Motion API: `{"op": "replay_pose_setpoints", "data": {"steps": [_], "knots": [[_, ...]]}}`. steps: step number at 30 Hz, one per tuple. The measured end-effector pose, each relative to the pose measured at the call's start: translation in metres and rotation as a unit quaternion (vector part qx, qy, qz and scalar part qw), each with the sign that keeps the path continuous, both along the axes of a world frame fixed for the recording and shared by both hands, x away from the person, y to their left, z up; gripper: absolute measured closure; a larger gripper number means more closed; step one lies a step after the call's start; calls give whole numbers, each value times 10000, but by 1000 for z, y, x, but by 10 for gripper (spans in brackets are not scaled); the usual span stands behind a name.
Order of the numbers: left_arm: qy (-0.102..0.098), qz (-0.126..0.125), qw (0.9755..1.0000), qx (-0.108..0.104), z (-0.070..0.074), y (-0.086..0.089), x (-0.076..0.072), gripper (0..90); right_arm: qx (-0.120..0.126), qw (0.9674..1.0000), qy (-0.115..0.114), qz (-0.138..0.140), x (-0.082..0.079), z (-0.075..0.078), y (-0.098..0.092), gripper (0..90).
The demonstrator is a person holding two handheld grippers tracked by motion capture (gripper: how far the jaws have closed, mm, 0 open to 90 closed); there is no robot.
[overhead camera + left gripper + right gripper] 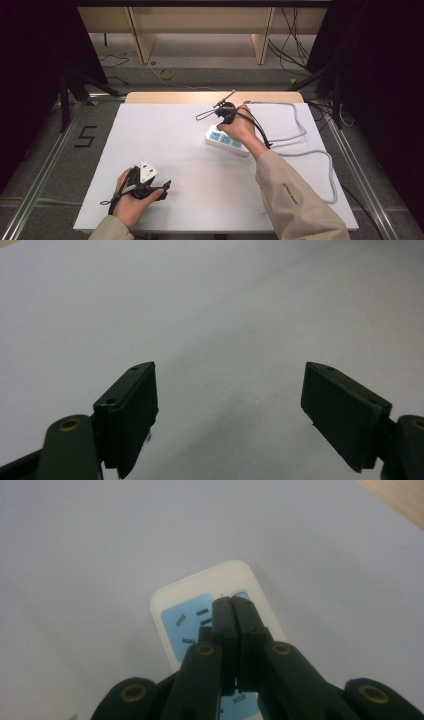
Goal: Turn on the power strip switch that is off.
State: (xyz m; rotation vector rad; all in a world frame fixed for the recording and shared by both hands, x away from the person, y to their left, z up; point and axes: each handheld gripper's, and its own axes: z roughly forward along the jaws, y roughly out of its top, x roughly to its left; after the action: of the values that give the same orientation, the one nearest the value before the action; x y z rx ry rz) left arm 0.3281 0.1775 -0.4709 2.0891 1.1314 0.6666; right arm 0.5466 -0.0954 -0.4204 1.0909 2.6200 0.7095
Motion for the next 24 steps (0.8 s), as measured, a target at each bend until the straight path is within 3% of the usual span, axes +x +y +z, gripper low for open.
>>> {"op": "replay_pose_setpoints", "data": {"steps": [3, 24], "knots": [[1, -5, 10000, 4, 0, 0, 0, 226, 40, 10000, 69, -17, -3, 0, -4, 892], [9, -14, 10000, 21, 0, 0, 0, 226, 143, 9999, -12, 76, -31, 6, -27, 880]]}}
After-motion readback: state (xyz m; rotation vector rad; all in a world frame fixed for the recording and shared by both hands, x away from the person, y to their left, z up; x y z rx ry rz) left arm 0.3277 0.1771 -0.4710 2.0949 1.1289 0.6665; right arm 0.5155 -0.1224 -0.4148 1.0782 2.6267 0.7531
